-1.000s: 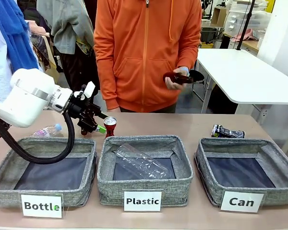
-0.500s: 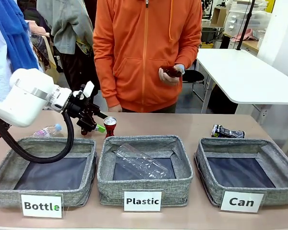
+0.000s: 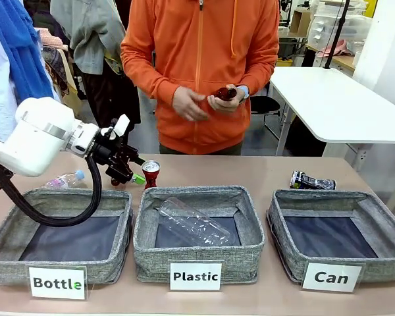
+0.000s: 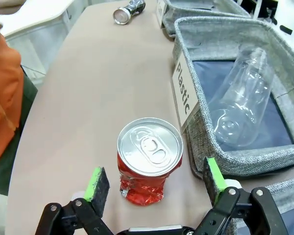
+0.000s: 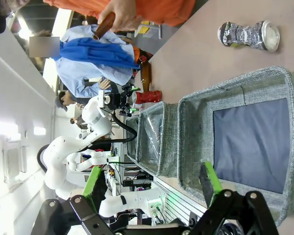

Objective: Sort the can waste into the basket.
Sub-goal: Pick up the can waste from the table and place it in the right Fabric basket.

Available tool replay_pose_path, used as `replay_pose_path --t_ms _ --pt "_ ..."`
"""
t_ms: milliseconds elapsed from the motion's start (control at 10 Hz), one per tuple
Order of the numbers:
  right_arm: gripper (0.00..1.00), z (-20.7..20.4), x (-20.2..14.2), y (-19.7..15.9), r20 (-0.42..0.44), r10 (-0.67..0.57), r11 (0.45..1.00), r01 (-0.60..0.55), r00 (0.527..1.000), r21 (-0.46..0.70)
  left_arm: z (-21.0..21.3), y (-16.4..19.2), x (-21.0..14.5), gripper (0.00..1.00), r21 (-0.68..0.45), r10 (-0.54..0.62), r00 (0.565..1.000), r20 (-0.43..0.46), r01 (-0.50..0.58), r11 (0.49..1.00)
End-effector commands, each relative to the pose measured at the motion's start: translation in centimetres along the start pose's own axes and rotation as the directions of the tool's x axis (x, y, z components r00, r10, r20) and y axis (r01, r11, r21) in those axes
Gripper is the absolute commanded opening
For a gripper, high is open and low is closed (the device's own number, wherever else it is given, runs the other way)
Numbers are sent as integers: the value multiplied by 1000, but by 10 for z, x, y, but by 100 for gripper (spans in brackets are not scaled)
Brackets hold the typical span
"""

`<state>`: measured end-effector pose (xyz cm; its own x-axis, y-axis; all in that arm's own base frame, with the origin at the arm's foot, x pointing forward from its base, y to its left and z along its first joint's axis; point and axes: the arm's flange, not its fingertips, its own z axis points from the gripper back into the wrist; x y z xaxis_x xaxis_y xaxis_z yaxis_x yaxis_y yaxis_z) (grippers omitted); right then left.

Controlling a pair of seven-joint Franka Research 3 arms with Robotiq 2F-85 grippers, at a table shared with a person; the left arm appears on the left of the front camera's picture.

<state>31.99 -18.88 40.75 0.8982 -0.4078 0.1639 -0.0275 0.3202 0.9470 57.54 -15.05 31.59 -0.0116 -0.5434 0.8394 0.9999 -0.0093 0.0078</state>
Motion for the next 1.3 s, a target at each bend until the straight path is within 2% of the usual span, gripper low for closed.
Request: replay_pose_path --t_ms 0,300,800,1000,1200 --pt "100 -1 2 1 15 20 1000 -20 1000 22 -2 4 4 100 -5 -2 1000 29 2 1000" --pt "100 -1 2 1 15 20 1000 -20 1000 22 -16 6 4 100 -33 -8 999 38 9 999" --pt "100 -1 2 1 15 20 1000 -20 1000 22 -14 5 0 100 -38 -14 999 39 16 999" --pt "100 -1 2 1 15 20 1000 -20 1000 22 43 -9 -2 100 -33 -18 998 62 20 999" --pt "100 -1 2 1 15 20 1000 -20 1000 22 137 -55 -5 100 22 -14 999 31 13 1000"
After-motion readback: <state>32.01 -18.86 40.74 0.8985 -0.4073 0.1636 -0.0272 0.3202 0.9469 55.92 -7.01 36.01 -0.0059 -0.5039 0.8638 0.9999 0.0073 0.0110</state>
